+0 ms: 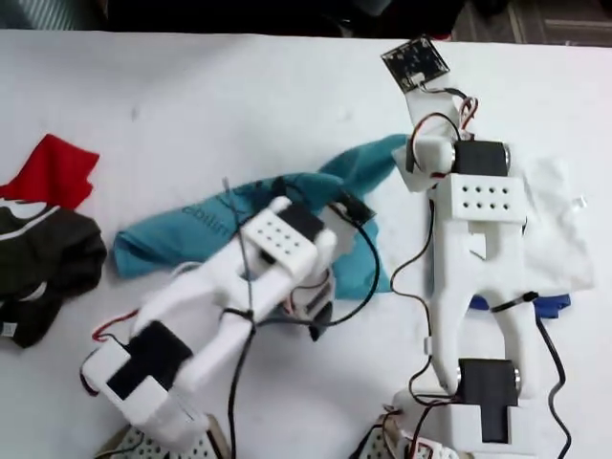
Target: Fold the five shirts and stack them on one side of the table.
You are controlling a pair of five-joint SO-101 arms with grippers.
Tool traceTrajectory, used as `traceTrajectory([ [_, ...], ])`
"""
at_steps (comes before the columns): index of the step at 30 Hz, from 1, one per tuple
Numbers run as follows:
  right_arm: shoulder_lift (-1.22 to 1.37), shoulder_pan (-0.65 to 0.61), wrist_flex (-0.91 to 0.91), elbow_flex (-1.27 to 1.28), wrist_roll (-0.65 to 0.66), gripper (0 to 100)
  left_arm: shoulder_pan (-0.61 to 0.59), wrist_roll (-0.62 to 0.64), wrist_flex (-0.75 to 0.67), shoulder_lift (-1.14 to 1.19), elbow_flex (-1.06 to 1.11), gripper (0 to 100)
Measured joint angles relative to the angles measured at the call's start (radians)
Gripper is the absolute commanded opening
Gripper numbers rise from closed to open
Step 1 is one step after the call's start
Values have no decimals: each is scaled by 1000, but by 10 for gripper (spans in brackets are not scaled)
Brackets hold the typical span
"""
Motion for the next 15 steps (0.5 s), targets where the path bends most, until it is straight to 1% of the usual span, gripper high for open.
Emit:
traceTrajectory([
  [4, 0, 0, 20, 0, 0, 19, -3, 14, -58, 87, 0, 264],
  [10, 0, 0, 29, 0, 0, 19, -58, 15, -64, 189, -69, 264],
  [15, 0, 0, 29, 0, 0, 19, -64, 14, -63, 262, -137, 264],
])
